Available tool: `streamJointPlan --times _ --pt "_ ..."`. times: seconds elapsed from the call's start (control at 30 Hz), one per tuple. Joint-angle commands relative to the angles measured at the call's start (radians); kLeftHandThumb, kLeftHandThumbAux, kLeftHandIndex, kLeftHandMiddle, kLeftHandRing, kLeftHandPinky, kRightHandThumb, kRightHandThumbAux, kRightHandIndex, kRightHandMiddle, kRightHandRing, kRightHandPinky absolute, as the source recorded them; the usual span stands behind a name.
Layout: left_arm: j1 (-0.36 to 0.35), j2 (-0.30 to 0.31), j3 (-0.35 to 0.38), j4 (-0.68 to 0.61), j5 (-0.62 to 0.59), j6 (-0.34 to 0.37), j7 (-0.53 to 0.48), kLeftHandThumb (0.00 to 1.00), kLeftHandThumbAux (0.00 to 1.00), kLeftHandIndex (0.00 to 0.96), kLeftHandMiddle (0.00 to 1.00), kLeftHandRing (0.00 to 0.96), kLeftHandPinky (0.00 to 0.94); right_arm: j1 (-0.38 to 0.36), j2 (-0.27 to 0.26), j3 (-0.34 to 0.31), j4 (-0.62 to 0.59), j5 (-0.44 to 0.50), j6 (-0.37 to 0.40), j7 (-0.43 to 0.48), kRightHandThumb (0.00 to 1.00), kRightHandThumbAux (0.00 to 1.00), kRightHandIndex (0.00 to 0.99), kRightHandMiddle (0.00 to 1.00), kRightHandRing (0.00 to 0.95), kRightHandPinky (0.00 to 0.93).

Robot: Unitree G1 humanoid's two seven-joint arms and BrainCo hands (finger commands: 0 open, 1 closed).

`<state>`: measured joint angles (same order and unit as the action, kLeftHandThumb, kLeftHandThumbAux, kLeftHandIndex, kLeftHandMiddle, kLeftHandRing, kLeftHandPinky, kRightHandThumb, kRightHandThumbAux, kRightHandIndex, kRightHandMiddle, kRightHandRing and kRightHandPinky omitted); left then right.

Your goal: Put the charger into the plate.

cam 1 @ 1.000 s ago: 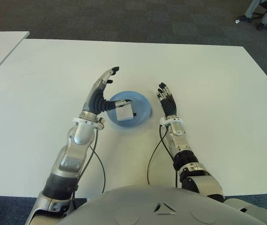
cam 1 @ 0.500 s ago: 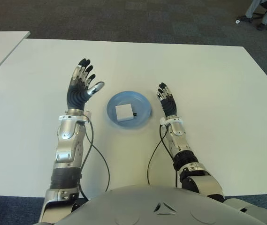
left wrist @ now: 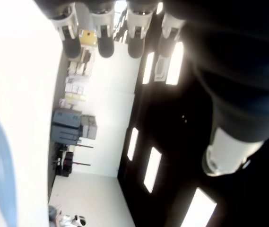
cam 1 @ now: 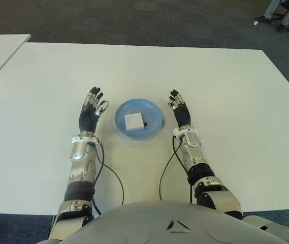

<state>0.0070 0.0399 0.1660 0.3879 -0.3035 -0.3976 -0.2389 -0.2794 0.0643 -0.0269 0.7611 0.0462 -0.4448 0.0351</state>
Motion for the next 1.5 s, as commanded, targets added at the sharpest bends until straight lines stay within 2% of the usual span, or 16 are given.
streamJointPlan --times 0.03,0.3,0.53,0.73,0.93,1.5 --pt "-0.017 0.002 0.015 0.073 -0.003 -0.03 -0.037 0.0 0.643 0.0 0.023 0.0 0.0 0.027 0.017 -0.009 0.018 0.013 0.019 0.007 0.0 0.534 0.0 0.001 0.0 0.0" --pt "-0.03 0.025 0.036 0.234 0.019 -0.091 -0.075 0.0 0.611 0.0 0.028 0.0 0.0 0.029 0.017 -0.017 0.026 0.024 0.001 0.028 0.0 0.592 0.0 0.0 0.0 0.0" --pt "-0.03 0.045 0.007 0.288 0.1 -0.127 -0.032 0.0 0.584 0.0 0.023 0.0 0.0 0.036 0.019 -0.021 0.02 0.028 -0.008 0.04 0.0 0.62 0.0 0.0 0.0 0.0" --pt "-0.019 0.049 -0.026 0.307 0.217 -0.163 0.052 0.0 0.571 0.0 0.017 0.0 0.0 0.045 0.016 -0.023 0.004 0.027 -0.005 0.048 0.0 0.623 0.0 0.0 0.0 0.003" --pt "-0.012 0.042 -0.046 0.306 0.27 -0.175 0.107 0.0 0.564 0.0 0.014 0.0 0.0 0.056 0.005 -0.022 -0.014 0.027 0.005 0.064 0.0 0.621 0.0 0.0 0.0 0.003" --pt "-0.028 0.028 -0.07 0.301 0.281 -0.207 0.121 0.0 0.535 0.0 0.025 0.0 0.0 0.078 -0.026 -0.03 -0.049 0.027 0.036 0.116 0.0 0.604 0.0 0.0 0.0 0.0"
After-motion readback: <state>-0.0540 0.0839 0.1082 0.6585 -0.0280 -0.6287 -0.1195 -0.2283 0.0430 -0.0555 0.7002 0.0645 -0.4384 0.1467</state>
